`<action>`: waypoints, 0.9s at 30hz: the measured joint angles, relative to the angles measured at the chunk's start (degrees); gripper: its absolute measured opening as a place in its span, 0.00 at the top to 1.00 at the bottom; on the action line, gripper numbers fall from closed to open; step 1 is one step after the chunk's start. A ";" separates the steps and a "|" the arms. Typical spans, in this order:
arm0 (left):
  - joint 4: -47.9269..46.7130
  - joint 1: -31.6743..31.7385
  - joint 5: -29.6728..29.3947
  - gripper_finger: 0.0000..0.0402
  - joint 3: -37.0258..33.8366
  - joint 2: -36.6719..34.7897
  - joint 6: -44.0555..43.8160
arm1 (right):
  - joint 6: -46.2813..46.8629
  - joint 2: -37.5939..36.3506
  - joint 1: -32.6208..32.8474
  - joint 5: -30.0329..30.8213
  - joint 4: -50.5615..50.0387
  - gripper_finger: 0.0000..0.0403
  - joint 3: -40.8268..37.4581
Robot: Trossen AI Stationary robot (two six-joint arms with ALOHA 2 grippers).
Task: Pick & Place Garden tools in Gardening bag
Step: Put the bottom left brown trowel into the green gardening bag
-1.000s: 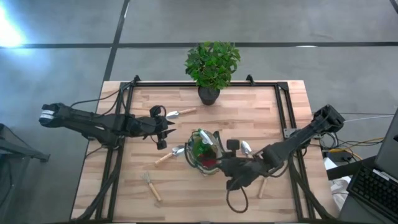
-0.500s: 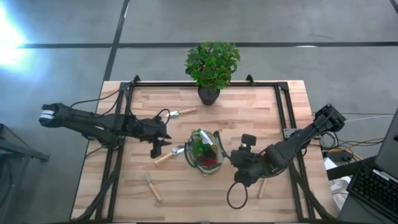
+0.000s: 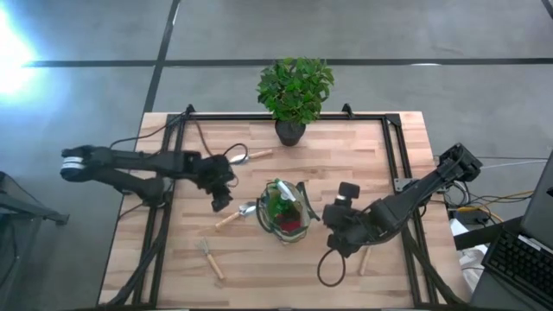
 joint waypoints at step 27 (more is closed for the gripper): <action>5.49 4.56 13.70 0.62 7.49 26.73 10.90 | 0.29 -2.34 -0.02 1.47 -1.12 0.80 -1.62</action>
